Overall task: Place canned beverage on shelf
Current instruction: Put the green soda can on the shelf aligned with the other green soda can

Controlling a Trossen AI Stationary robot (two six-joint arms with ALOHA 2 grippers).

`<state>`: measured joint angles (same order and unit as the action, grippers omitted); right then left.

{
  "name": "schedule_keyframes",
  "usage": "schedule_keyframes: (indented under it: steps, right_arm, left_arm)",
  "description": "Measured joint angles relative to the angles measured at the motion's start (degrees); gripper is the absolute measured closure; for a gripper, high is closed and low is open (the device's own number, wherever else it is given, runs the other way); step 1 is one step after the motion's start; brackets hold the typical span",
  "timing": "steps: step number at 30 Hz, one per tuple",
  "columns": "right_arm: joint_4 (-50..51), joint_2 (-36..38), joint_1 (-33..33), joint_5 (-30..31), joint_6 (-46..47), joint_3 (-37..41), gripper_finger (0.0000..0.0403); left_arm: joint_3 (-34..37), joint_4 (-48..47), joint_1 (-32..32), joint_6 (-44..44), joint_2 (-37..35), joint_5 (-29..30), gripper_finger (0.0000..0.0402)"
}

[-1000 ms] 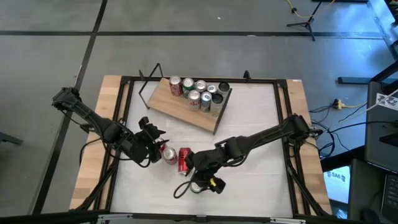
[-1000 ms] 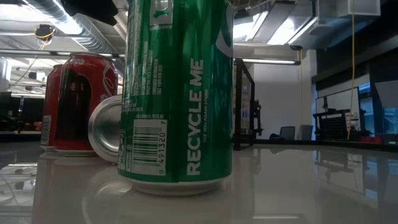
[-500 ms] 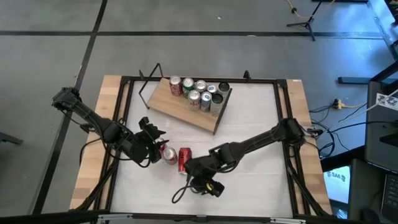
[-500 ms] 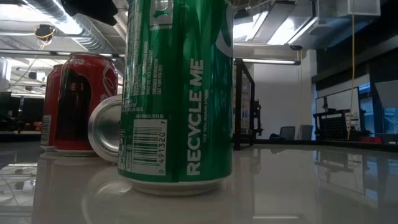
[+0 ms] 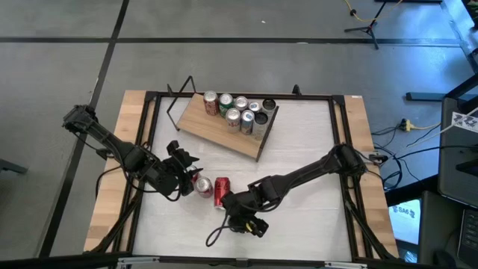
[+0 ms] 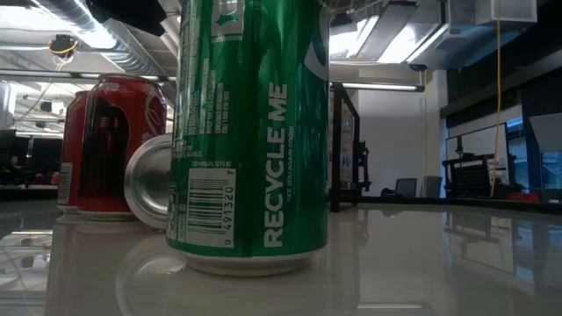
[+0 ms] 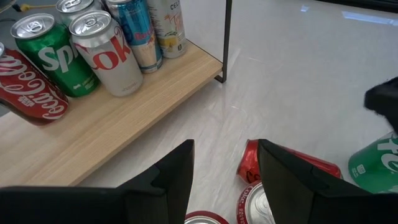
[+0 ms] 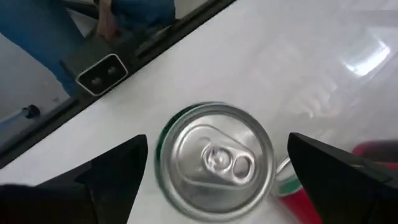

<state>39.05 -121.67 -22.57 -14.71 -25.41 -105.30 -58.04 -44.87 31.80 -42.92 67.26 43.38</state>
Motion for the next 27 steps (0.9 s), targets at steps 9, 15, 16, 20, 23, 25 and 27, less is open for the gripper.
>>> schedule_keyframes:
  steps: [9, 15, 16, 20, 23, 25, 27]
  right_arm:
    - [0.2, -0.5, 0.0, 0.6, 0.2, 0.0, 0.0035]
    - [0.0, -0.9, -0.4, 0.0, 0.3, -0.1, 0.0092]
    - [0.1, -0.9, -0.6, -0.1, 0.3, -0.1, 0.0101]
    - [-0.2, -1.3, -0.8, 0.0, 0.2, -0.2, 0.0119]
    - [-0.4, -1.3, -0.8, 0.1, 2.0, -0.2, 0.0117]
    - [-0.4, -1.4, -0.8, 0.7, 4.0, -0.2, 0.0114]
    - [-0.4, -1.4, -0.8, 1.9, 6.1, -0.2, 0.0114]
  left_arm:
    - [0.0, 0.1, 0.0, 0.0, 0.0, -0.9, 0.0237]
    - [0.0, 0.1, 0.0, 0.0, 0.0, -0.9, 0.0237]
    - [0.0, 0.1, 0.0, 0.0, 0.0, -0.9, 0.0237]
    - [0.0, 0.2, 0.0, 0.0, 0.0, -0.9, 0.0237]
    - [0.0, 0.5, 0.0, 0.0, 0.0, -0.9, 0.0237]
    - [0.0, 0.5, 0.0, 0.0, 0.0, -0.9, 0.0237]
    - [0.0, 0.5, 0.0, 0.0, 0.0, -0.9, 0.0237]
